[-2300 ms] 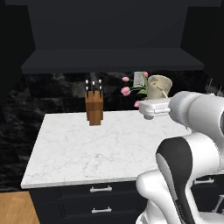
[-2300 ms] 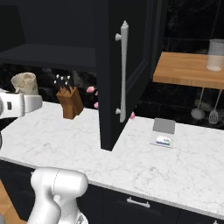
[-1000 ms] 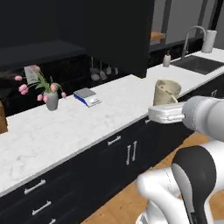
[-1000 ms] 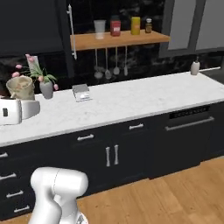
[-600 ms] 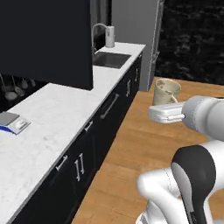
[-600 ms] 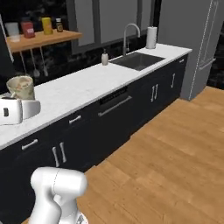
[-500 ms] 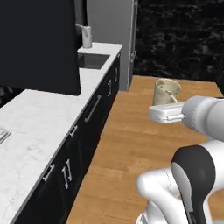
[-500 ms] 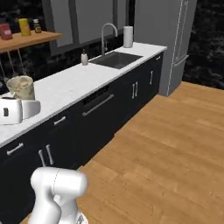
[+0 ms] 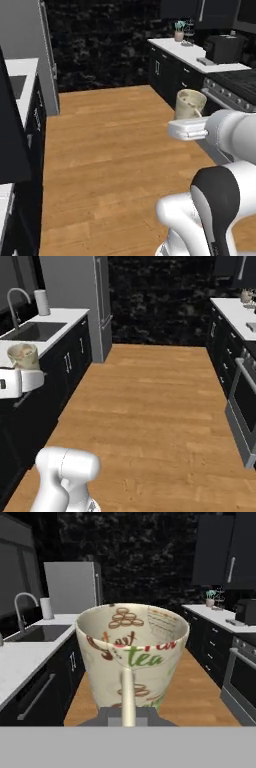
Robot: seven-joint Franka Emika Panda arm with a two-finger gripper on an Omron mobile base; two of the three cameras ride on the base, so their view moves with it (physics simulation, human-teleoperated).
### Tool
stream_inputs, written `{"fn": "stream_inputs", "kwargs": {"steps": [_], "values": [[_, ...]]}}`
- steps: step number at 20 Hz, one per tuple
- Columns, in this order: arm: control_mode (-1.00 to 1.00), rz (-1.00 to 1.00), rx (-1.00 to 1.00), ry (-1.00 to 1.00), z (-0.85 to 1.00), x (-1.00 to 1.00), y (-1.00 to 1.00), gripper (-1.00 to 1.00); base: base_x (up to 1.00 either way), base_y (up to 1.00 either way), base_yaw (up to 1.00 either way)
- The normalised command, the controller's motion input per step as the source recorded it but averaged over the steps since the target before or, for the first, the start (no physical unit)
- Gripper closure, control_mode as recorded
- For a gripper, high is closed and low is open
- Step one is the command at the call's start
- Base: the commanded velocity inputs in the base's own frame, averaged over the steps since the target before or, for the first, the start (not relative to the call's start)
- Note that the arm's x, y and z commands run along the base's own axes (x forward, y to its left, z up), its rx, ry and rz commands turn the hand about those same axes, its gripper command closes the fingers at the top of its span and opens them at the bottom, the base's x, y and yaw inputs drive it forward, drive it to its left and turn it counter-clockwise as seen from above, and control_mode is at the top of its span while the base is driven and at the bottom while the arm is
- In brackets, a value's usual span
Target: Gather all objects into one cabinet and sort the glasses and bowls to opposite sides.
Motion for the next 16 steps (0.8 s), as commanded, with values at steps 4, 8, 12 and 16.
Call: {"fn": "stream_inputs", "kwargs": {"steps": [4, 8, 12, 16], "values": [[1.00, 0.00, 0.00, 0.00, 0.00, 0.00, 0.00, 1.00, 1.00, 0.00, -0.23], [1.00, 0.00, 0.00, 0.00, 0.00, 0.00, 0.00, 1.00, 1.00, 0.00, -0.14], [1.00, 0.00, 0.00, 0.00, 0.00, 0.00, 0.00, 1.00, 1.00, -0.03, -0.08], [1.00, 0.00, 0.00, 0.00, 0.00, 0.00, 0.00, 1.00, 1.00, -0.07, -0.06]]}}
